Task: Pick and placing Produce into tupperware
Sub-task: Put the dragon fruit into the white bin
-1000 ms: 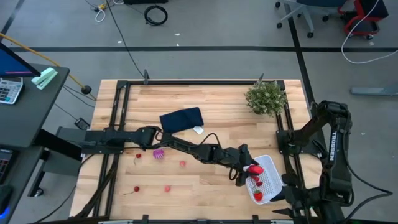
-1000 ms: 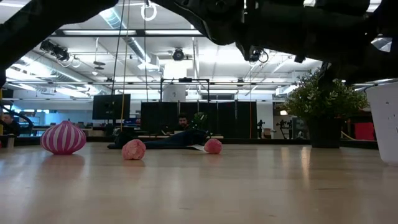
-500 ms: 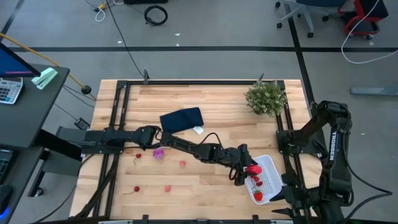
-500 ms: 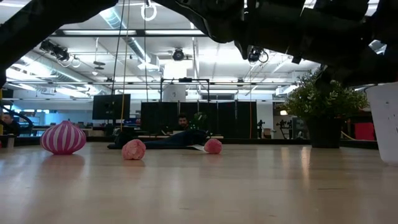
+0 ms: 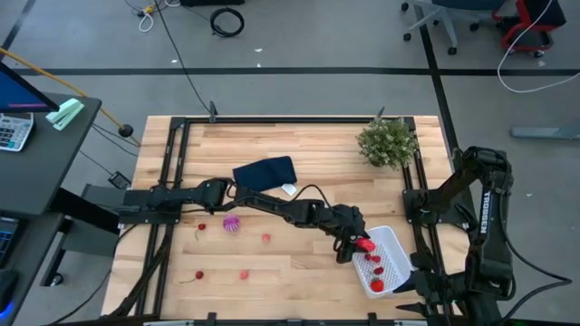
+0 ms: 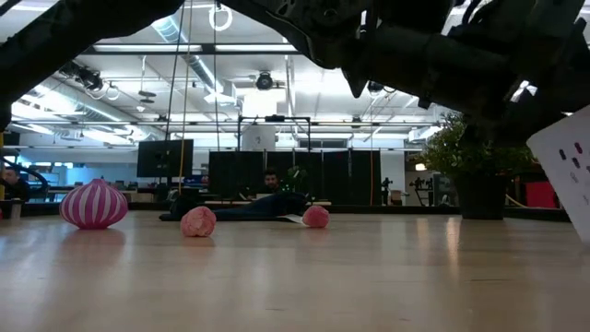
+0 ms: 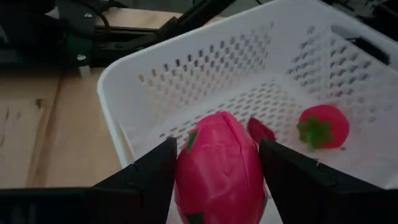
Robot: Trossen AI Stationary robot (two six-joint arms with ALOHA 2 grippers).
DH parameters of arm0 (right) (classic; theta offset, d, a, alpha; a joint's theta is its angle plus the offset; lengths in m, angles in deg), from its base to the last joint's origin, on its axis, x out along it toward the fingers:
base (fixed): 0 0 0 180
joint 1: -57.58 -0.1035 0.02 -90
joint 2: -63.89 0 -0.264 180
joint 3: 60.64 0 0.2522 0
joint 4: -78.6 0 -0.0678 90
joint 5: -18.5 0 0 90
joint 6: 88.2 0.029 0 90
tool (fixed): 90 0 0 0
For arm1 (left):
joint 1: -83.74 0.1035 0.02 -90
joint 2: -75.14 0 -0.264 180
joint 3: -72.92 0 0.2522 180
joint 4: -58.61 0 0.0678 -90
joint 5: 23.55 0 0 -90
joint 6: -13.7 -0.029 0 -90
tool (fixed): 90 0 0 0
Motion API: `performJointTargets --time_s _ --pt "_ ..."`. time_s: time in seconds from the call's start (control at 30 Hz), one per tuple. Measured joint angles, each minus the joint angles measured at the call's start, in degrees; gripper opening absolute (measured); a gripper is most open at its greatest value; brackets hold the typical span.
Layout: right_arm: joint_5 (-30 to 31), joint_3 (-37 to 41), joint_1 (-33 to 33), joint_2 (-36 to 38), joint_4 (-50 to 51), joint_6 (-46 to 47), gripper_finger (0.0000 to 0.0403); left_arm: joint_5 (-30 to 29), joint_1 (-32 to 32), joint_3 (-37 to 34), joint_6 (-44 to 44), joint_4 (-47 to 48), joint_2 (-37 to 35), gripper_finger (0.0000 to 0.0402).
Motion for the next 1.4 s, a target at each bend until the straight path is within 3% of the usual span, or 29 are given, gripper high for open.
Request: performJointTargets --time_s 0.57,0.8,1.07,1.4 --pt "0.8 0.0 0.0 0.0 0.0 0.0 0.0183 -0.1 -0.1 1.7 -2.6 1.9 0.0 0.0231" --pt "0.8 0.0 0.0 0.0 0.0 0.0 0.0183 -0.1 -0.1 1.7 0.1 -4.4 0.1 0.0231" --pt "0.9 0.0 0.0 0.0 0.0 0.0 0.0183 -0.1 -0.1 1.7 0.3 -5.4 0.1 0.0231" --pt "1.3 0.0 0.0 0.0 0.0 0.0 0.0183 -0.1 -0.9 1.7 -5.1 -5.3 0.1 0.0236"
